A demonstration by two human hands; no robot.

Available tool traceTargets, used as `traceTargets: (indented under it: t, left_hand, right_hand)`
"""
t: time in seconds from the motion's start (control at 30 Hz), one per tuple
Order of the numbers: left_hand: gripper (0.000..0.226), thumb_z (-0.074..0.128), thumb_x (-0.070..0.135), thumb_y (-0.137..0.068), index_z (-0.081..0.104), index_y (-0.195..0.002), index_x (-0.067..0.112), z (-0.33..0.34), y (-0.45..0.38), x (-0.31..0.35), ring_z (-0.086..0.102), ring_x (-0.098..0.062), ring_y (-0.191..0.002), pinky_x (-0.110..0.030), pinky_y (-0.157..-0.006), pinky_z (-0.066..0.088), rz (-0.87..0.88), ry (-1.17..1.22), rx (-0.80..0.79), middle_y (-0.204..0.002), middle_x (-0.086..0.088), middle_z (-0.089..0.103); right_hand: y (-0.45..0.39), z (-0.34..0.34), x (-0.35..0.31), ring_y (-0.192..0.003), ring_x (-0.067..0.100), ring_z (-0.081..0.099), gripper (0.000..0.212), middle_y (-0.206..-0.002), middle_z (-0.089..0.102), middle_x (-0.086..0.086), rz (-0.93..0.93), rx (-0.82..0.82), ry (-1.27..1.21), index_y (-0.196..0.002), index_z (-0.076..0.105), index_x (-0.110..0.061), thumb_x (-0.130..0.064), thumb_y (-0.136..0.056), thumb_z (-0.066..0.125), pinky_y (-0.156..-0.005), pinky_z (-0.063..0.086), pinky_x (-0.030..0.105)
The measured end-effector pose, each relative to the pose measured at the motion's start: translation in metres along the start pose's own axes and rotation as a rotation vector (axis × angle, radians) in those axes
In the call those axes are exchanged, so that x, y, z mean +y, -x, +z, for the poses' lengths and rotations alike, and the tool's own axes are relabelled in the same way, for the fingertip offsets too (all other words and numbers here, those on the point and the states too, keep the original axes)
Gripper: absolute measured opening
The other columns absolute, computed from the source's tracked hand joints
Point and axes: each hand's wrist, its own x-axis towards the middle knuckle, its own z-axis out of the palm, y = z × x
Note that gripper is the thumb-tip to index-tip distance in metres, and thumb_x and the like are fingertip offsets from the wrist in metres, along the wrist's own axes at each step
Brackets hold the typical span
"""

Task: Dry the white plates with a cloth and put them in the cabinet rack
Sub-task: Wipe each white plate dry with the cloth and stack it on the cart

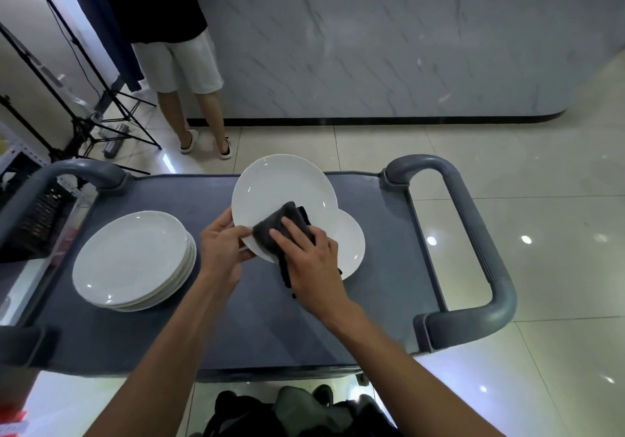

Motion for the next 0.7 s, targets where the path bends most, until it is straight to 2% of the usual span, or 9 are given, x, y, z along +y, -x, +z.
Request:
traceTargets:
  t: [0.1, 0.2, 0.33, 0.4, 0.5, 0.57, 0.7]
  left_hand:
    - [0.052, 0.052, -0.009, -0.086, 0.070, -0.124, 0.022, -0.002, 0.001, -0.002, 0.067, -0.033, -0.093, -0.042, -0.068, 0.060, -0.001, 0.010, -0.004, -0.115, -0.012, 0.072]
    - [0.052, 0.054, -0.009, -0.086, 0.068, -0.126, 0.020, -0.003, 0.002, -0.003, 0.067, -0.031, -0.090, -0.037, -0.063, 0.058, -0.007, 0.008, -0.010, -0.114, -0.010, 0.073]
    - [0.052, 0.057, -0.009, -0.086, 0.067, -0.129, 0.019, -0.005, 0.003, -0.001, 0.066, -0.029, -0.088, -0.036, -0.060, 0.058, 0.000, -0.036, -0.036, -0.110, -0.006, 0.074]
    - [0.054, 0.057, -0.010, -0.085, 0.066, -0.130, 0.019, -0.005, 0.004, 0.000, 0.068, -0.026, -0.086, -0.035, -0.059, 0.057, 0.008, -0.062, -0.071, -0.109, -0.004, 0.074]
    - [0.056, 0.057, -0.011, -0.085, 0.066, -0.130, 0.020, -0.003, 0.006, 0.000, 0.068, -0.023, -0.085, -0.033, -0.059, 0.057, 0.013, -0.091, -0.127, -0.106, -0.001, 0.075]
    - [0.058, 0.057, -0.013, -0.085, 0.065, -0.132, 0.020, -0.004, 0.007, -0.002, 0.068, -0.024, -0.089, -0.033, -0.061, 0.057, 0.012, -0.106, -0.166, -0.111, -0.004, 0.075]
    - [0.059, 0.056, -0.015, -0.083, 0.065, -0.131, 0.019, -0.008, 0.005, -0.005, 0.067, -0.025, -0.094, -0.032, -0.061, 0.057, 0.014, -0.128, -0.204, -0.112, -0.006, 0.074]
  right_hand:
    - [0.002, -0.002, 0.011, -0.121, 0.031, 0.048, 0.055, -0.154, 0.043, -0.006, -0.021, 0.015, 0.010, -0.140, 0.054, -0.029, -0.012, -0.088, 0.057, -0.092, 0.042, 0.046]
    - [0.001, -0.002, 0.023, -0.121, 0.031, 0.049, 0.058, -0.154, 0.043, -0.005, 0.022, 0.046, 0.049, -0.140, 0.052, -0.030, -0.010, -0.087, 0.058, -0.092, 0.043, 0.046]
    - [-0.010, -0.009, 0.043, -0.121, 0.033, 0.045, 0.079, -0.155, 0.041, -0.001, 0.141, 0.069, 0.085, -0.145, 0.048, -0.025, -0.005, -0.074, 0.077, -0.092, 0.046, 0.050]
    - [-0.017, -0.015, 0.050, -0.122, 0.033, 0.042, 0.086, -0.157, 0.037, 0.000, 0.181, 0.067, 0.127, -0.149, 0.042, -0.022, -0.002, -0.073, 0.078, -0.092, 0.046, 0.050]
    - [-0.029, -0.022, 0.057, -0.120, 0.033, 0.040, 0.076, -0.159, 0.033, 0.003, 0.226, 0.139, 0.153, -0.151, 0.039, -0.018, 0.001, -0.084, 0.068, -0.091, 0.046, 0.050]
    - [-0.039, -0.028, 0.059, -0.121, 0.036, 0.042, 0.069, -0.160, 0.032, 0.004, 0.258, 0.172, 0.135, -0.152, 0.038, -0.016, 0.001, -0.089, 0.063, -0.094, 0.045, 0.049]
    - [-0.056, -0.042, 0.058, -0.126, 0.036, 0.039, 0.053, -0.161, 0.030, 0.005, 0.282, 0.212, 0.063, -0.154, 0.032, -0.012, -0.011, -0.102, 0.045, -0.103, 0.037, 0.046]
